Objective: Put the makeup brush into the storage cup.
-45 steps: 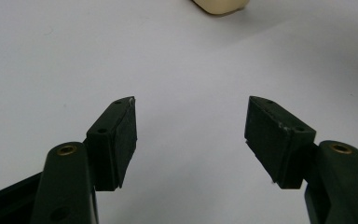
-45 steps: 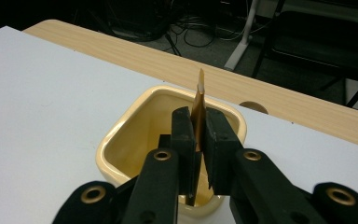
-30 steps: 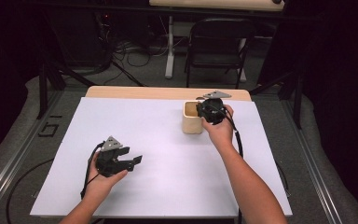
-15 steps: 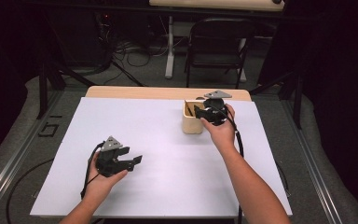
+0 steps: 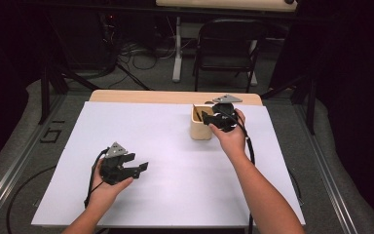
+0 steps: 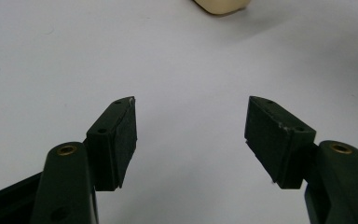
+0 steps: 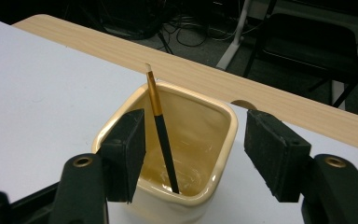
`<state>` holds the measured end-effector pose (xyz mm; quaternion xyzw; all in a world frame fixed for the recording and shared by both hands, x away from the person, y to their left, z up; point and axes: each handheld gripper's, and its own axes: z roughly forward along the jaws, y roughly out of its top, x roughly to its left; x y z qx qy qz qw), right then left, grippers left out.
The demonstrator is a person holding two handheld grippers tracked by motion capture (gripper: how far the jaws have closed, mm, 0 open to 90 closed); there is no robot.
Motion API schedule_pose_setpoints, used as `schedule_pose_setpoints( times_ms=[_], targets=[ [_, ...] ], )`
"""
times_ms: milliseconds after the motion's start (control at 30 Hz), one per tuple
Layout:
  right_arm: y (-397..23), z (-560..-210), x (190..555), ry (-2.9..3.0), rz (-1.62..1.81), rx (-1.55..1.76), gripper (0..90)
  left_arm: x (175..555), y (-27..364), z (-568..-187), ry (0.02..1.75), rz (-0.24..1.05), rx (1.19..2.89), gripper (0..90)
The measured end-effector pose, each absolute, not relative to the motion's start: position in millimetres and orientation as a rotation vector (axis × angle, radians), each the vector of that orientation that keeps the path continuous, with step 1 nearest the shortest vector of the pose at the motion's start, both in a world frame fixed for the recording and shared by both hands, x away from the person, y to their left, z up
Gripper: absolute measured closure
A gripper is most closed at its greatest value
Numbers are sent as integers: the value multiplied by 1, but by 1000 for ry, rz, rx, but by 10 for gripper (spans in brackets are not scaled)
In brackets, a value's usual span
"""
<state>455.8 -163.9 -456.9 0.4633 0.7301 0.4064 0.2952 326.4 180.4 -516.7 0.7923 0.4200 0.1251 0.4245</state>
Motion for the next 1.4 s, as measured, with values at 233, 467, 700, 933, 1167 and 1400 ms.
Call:
schedule_pose_setpoints(
  times_ms=[233,467,700,933,1167,1400],
  targets=[
    [-163,-454,450,1964,1076,1215,378,327,181,-517,1051,313,1986,346],
    [-165,-450,441,1979,1076,1185,368,327,182,-517,1051,315,1982,346],
    [-168,-451,426,2011,1075,1168,358,327,183,-516,1055,320,1978,346],
    [-168,-453,407,2037,1094,1141,351,327,183,-516,1055,320,1979,346],
    [-166,-459,388,2045,1105,1104,348,327,183,-516,1058,323,1976,346],
    [-168,-469,368,2064,1116,1096,348,326,183,-516,1051,331,1976,346]
  ],
)
